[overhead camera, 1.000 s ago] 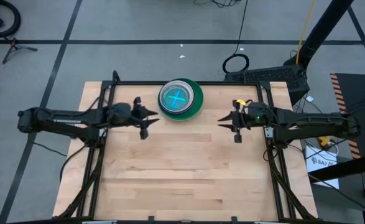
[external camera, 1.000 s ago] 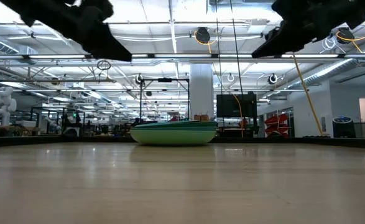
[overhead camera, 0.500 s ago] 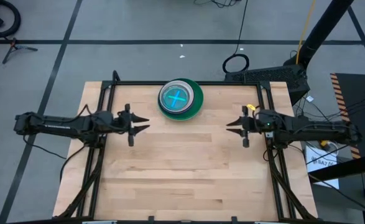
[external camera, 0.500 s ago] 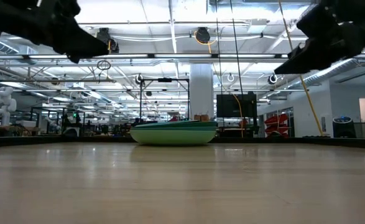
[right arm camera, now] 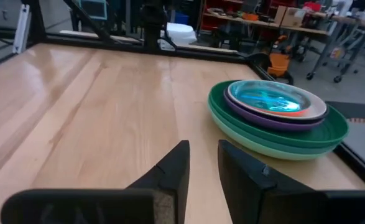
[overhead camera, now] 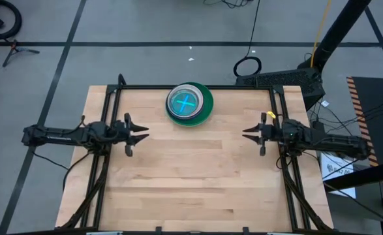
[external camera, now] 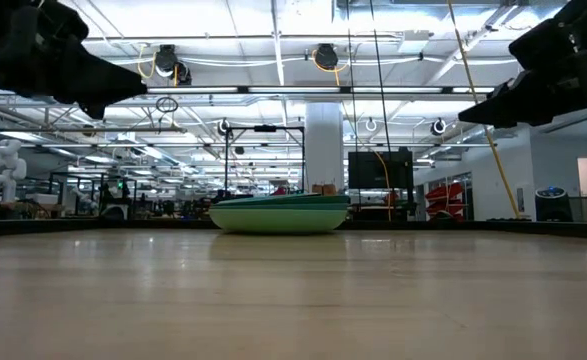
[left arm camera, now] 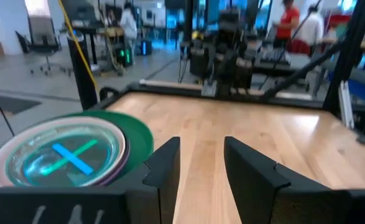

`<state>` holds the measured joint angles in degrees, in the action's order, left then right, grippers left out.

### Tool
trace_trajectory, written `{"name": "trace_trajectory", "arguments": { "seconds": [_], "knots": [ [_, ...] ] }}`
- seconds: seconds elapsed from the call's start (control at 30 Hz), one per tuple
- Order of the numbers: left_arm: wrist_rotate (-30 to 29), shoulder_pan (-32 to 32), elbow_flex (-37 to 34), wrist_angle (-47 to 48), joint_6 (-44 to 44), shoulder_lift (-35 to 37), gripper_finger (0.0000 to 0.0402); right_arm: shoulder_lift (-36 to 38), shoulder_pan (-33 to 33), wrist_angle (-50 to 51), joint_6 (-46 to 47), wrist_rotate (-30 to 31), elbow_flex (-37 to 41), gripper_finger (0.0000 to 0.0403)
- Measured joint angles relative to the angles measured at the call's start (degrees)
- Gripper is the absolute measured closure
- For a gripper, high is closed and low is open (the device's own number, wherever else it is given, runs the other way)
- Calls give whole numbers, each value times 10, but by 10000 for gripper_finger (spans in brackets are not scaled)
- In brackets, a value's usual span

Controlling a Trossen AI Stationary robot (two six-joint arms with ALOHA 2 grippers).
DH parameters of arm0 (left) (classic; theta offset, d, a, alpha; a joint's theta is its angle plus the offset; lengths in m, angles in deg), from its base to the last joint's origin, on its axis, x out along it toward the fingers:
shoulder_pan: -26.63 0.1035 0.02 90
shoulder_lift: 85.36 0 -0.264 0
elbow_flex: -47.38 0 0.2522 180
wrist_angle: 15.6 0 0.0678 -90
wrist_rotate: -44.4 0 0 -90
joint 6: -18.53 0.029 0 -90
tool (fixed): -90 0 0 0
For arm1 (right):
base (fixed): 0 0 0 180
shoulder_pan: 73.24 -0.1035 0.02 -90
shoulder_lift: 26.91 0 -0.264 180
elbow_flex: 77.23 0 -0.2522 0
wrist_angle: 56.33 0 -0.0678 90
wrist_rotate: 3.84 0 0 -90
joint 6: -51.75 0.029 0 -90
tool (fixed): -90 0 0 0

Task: Stack plastic plates
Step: Return to Home Position

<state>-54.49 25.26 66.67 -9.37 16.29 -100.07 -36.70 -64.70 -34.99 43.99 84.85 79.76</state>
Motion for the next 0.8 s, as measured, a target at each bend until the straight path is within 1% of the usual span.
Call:
{"name": "trace_trajectory", "arguments": {
  "seconds": [0.17,0.3,0.47,0.57,0.7,0.77,0.8],
  "knots": [
    [-1,0,-21,-1,2,58,270,53,0,54,-20,26,0,326],
    [0,0,-31,12,-5,82,270,97,0,85,-28,25,0,326],
    [35,0,-31,10,-16,88,270,96,0,81,-34,10,1,326],
    [44,0,-31,-1,-1,88,270,97,0,52,-34,9,17,326],
    [44,0,-31,7,18,88,270,96,0,-57,-14,-9,64,326],
    [44,0,-31,11,17,88,270,82,0,-94,-10,-28,81,326],
    [44,0,-31,14,16,88,270,81,0,-96,-13,-31,81,326]
  ]
}}
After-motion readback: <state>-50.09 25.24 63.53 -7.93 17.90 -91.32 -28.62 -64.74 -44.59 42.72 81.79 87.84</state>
